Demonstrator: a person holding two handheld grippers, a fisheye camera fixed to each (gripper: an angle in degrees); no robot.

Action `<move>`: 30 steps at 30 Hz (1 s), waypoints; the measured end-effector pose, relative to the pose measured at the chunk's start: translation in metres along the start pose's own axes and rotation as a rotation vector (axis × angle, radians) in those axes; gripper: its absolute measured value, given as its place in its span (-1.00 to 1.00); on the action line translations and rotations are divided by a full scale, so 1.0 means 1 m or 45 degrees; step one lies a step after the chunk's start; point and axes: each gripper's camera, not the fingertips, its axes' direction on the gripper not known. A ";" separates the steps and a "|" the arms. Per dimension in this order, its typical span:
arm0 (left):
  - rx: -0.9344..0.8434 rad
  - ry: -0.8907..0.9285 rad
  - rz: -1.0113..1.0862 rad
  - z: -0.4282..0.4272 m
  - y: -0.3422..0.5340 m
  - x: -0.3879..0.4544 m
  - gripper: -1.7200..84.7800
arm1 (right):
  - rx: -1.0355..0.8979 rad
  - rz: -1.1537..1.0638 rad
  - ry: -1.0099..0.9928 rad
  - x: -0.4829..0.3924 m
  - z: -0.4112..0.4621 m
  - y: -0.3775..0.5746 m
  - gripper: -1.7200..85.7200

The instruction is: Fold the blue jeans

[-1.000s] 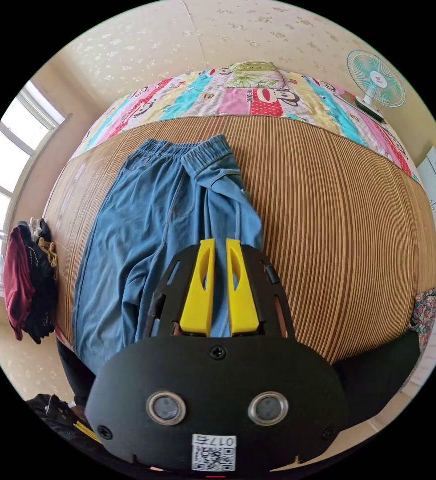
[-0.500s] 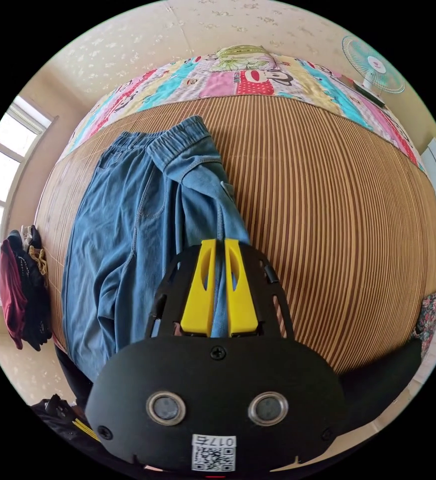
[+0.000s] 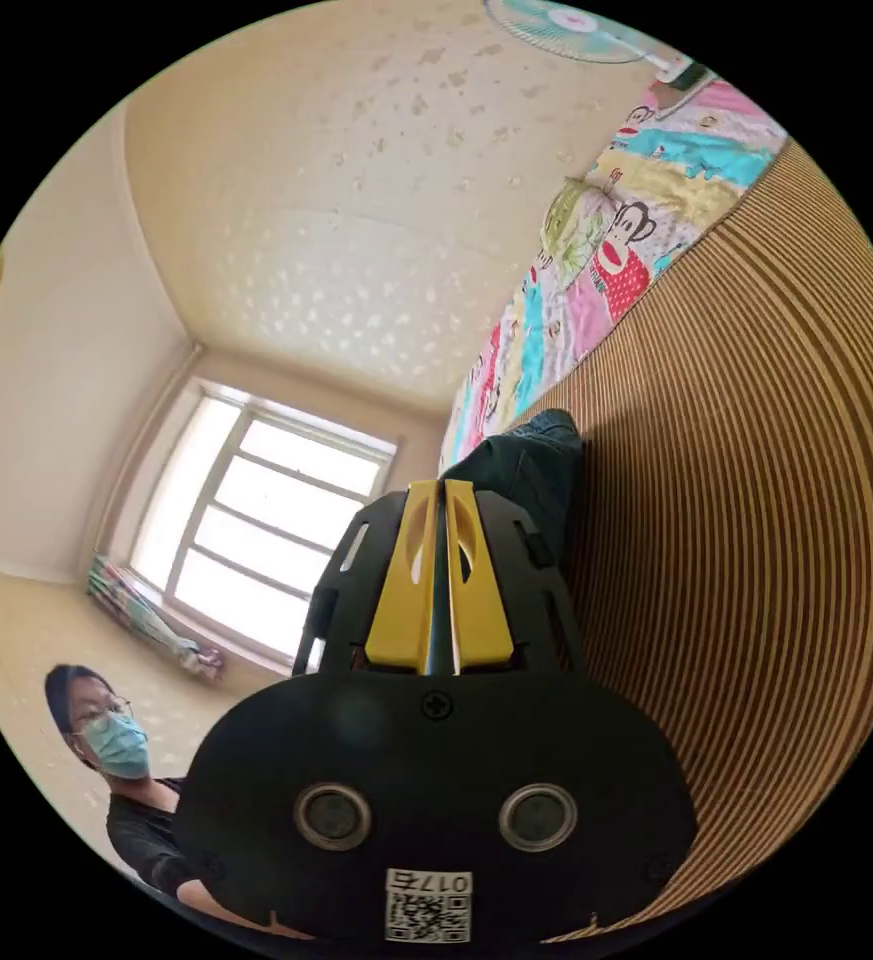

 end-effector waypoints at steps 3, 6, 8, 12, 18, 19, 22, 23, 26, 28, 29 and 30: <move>0.052 0.026 -0.014 -0.015 0.004 -0.002 -0.98 | 0.188 0.402 0.108 0.071 -0.061 0.028 -0.93; 0.087 0.036 -0.036 -0.026 0.007 -0.004 -0.98 | 0.253 0.553 0.093 0.113 -0.092 0.057 -0.92; 0.094 0.025 -0.052 -0.034 0.010 -0.006 -0.98 | 0.295 0.514 0.045 0.121 -0.106 0.067 -0.92; 0.166 0.017 -0.089 -0.053 0.021 -0.008 -0.98 | 0.336 0.392 -0.186 0.114 -0.106 0.063 -0.92; 0.348 0.109 -0.254 -0.082 0.069 -0.019 -0.98 | 0.137 0.084 -0.284 0.024 -0.033 0.021 -0.92; 0.390 0.111 -0.301 -0.084 0.080 -0.021 -0.98 | 0.091 0.034 -0.306 0.005 -0.010 0.016 -0.93; 0.462 0.100 -0.457 -0.086 0.106 -0.032 -0.98 | -0.027 -0.026 -0.352 -0.027 0.061 0.015 -0.93; 0.485 0.077 -0.535 -0.090 0.115 -0.037 -0.98 | -0.076 -0.027 -0.338 -0.032 0.091 0.019 -0.93; 0.532 -0.068 -0.693 -0.107 0.135 -0.042 -0.98 | -0.141 0.025 -0.271 -0.023 0.158 0.043 -0.94; 0.506 -0.164 -0.792 -0.116 0.145 -0.044 -0.98 | -0.165 0.075 -0.370 -0.006 0.191 0.064 -0.94; 0.493 -0.229 -0.860 -0.122 0.153 -0.044 -0.98 | -0.176 0.099 -0.536 0.004 0.209 0.080 -0.94; 0.491 -0.262 -0.900 -0.125 0.158 -0.043 -0.98 | -0.180 0.111 -0.609 0.007 0.217 0.088 -0.95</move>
